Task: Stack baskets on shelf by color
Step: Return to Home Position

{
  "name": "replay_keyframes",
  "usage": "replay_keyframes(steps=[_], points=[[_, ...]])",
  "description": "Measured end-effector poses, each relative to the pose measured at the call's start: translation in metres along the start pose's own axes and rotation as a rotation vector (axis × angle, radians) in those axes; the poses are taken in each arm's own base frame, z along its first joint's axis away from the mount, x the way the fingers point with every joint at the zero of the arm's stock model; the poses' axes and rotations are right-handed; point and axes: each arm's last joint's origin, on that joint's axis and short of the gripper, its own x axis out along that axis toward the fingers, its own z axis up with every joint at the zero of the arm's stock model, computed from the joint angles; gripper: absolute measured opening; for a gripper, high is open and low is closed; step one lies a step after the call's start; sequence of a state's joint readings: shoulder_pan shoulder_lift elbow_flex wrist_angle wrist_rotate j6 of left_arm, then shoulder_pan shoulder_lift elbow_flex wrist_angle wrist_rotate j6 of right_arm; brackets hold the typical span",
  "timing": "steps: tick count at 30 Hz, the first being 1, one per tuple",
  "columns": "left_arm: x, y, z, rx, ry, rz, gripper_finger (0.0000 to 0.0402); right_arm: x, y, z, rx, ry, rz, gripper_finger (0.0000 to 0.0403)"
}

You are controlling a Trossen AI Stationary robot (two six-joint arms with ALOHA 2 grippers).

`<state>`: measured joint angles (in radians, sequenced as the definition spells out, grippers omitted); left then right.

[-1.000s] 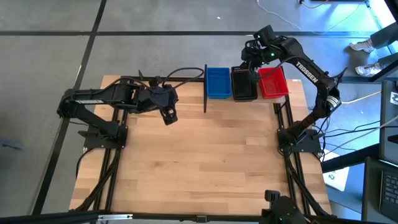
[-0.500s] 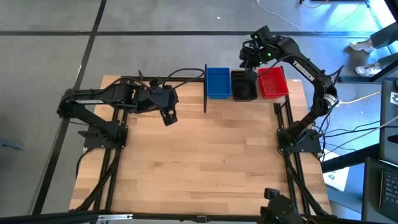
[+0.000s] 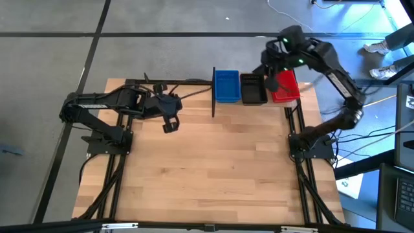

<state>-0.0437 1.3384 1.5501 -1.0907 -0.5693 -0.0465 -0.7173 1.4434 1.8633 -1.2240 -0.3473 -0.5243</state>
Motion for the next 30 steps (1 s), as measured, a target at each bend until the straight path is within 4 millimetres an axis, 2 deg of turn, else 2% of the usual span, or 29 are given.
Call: replay_keyframes(steps=[4, 8, 12, 16, 19, 22, 26, 30], points=[[0.003, 0.000, -0.004, -0.002, 0.044, 0.070, 0.0061, -0.033, 0.039, 0.004, -0.027, -0.057, 0.006, 0.0000], [-0.001, 0.003, -0.008, 0.017, 0.063, 0.108, 0.0018, -0.067, 0.071, 0.002, -0.031, -0.141, 0.011, 0.0000], [-0.023, 0.018, -0.018, -0.056, 0.035, 0.105, 0.0005, -0.097, 0.093, -0.008, -0.016, -0.223, 0.053, 0.0000], [-0.049, 0.031, -0.031, -0.148, -0.023, 0.084, 0.0001, -0.118, 0.109, -0.028, 0.011, -0.257, 0.082, 0.0000], [-0.074, 0.040, -0.044, -0.233, -0.095, 0.027, 0.0000, -0.123, 0.117, -0.046, 0.037, -0.294, 0.104, 0.0000], [-0.095, 0.048, -0.061, -0.298, -0.178, -0.050, 0.0000, -0.120, 0.123, -0.065, 0.077, -0.354, 0.112, 0.0000], [-0.103, 0.047, -0.081, -0.352, -0.275, -0.156, 0.0000, -0.110, 0.128, -0.089, 0.117, -0.425, 0.110, 0.0000], [-0.102, 0.041, -0.102, -0.376, -0.400, -0.293, 0.0000, -0.100, 0.133, -0.111, 0.179, -0.442, 0.124, 0.0000]])
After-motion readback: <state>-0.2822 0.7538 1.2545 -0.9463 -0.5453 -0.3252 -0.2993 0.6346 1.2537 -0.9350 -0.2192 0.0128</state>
